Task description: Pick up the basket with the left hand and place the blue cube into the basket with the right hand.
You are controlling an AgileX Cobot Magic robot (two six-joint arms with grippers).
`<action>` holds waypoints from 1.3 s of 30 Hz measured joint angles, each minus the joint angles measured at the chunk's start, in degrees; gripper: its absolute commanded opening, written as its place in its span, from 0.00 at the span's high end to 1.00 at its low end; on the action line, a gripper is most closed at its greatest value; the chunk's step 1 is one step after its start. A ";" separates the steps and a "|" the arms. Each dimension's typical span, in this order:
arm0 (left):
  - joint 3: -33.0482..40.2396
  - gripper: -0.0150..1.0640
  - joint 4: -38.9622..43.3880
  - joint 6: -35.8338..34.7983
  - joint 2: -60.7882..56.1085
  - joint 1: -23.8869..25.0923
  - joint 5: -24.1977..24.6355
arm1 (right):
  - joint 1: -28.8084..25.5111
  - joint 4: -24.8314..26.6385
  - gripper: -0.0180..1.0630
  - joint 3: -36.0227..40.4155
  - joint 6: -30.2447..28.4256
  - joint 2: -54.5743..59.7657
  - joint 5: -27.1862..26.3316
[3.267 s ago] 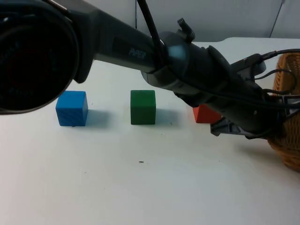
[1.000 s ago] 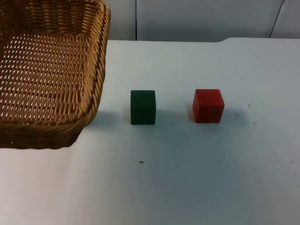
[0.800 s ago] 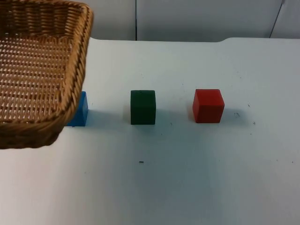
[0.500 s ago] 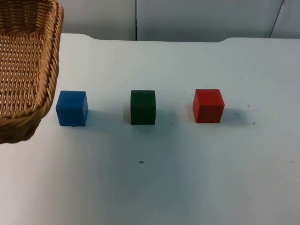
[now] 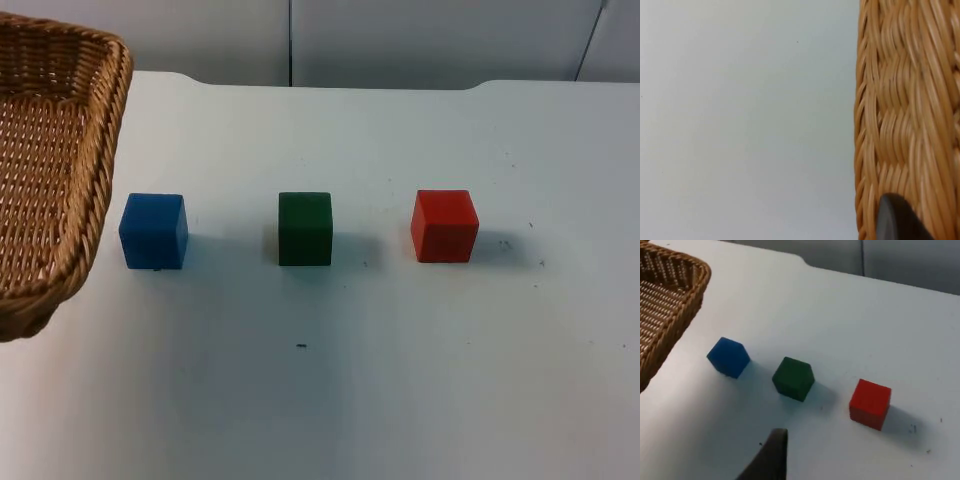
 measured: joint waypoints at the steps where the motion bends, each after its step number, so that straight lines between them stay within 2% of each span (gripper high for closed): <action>1: -0.10 0.99 0.03 0.00 0.67 0.08 -0.11 | 1.64 0.00 0.02 -1.42 -1.10 1.96 -0.19; 4: -0.62 0.99 0.84 0.12 2.95 0.08 -0.48 | 7.67 0.13 0.02 -6.44 -4.60 8.95 -1.19; 6: -0.72 0.99 1.21 0.23 3.70 0.45 -0.48 | 9.70 0.24 0.02 -7.86 -5.68 10.90 -1.45; 9: -0.72 0.99 2.29 0.23 4.75 3.64 -0.12 | 15.81 0.10 0.02 -13.30 -8.98 18.50 -1.69; 10: -0.72 0.99 2.29 0.23 4.75 3.64 -0.12 | 15.81 0.10 0.02 -13.30 -8.98 18.50 -1.69; 14: -2.21 0.99 2.15 0.31 4.75 7.76 0.77 | 21.06 -3.36 0.02 -18.58 -10.77 27.02 -2.50; 20: -2.58 0.99 0.81 1.93 4.75 8.01 1.17 | 26.10 -9.18 0.02 -25.53 -11.04 38.62 -4.13; 21: -2.58 0.99 0.81 1.93 4.75 8.01 1.17 | 26.10 -9.18 0.02 -25.53 -11.04 38.62 -4.13; 25: -2.58 0.99 0.45 2.02 4.75 8.01 1.28 | 30.08 -12.32 0.02 -34.54 -11.18 49.53 -4.58; 30: -2.58 0.99 0.32 2.14 4.75 8.01 1.50 | 32.03 -12.88 0.02 -41.43 -11.18 57.18 -4.68; 36: -2.58 0.99 0.22 2.14 4.75 8.01 1.50 | 33.11 -14.83 0.03 -44.38 -11.33 62.58 -5.05; 39: -2.58 0.99 -0.21 2.14 4.75 8.01 1.50 | 33.49 -15.56 0.03 -44.74 -13.25 65.44 -6.03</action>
